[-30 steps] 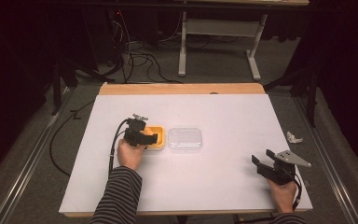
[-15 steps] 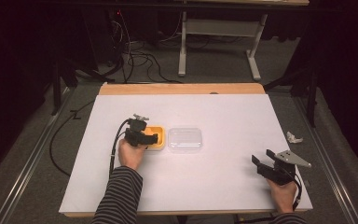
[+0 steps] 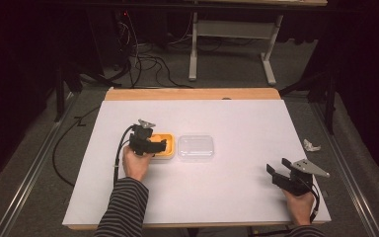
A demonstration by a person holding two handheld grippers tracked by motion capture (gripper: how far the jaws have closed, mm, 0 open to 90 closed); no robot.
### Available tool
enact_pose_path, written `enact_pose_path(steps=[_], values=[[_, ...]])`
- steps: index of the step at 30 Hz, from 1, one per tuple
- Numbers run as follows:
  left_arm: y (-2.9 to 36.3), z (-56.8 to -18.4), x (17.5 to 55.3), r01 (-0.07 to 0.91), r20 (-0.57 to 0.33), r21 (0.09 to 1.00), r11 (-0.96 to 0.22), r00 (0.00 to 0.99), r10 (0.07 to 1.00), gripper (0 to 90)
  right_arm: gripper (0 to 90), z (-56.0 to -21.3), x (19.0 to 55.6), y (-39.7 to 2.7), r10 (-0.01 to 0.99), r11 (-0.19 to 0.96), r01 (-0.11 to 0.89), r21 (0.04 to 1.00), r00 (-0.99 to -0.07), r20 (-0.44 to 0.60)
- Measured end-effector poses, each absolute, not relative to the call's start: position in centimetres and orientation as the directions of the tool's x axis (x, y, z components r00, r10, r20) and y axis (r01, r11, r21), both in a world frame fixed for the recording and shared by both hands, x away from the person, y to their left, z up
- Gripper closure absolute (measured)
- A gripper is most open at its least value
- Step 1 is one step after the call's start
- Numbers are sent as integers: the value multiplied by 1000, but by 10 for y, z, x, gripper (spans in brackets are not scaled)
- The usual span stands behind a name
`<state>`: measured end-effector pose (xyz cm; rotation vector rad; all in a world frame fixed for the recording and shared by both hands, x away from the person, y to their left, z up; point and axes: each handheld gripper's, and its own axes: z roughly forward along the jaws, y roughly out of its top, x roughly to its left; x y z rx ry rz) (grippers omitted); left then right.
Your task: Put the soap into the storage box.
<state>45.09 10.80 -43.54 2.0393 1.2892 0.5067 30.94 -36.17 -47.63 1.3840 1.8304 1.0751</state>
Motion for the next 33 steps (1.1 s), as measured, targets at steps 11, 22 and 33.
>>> enact_pose_path(steps=[11,22,33], values=[[112,-424,437,593,-16,748,-299,466,885,210,331,-476,309,-362,960,129,479,868,-278,10],[114,-413,425,552,-14,778,-302,495,869,214,331,-476,309,-361,961,129,480,868,-277,10],[108,-409,416,532,-19,790,-305,519,854,217,331,-476,309,-362,960,129,479,868,-279,11]])
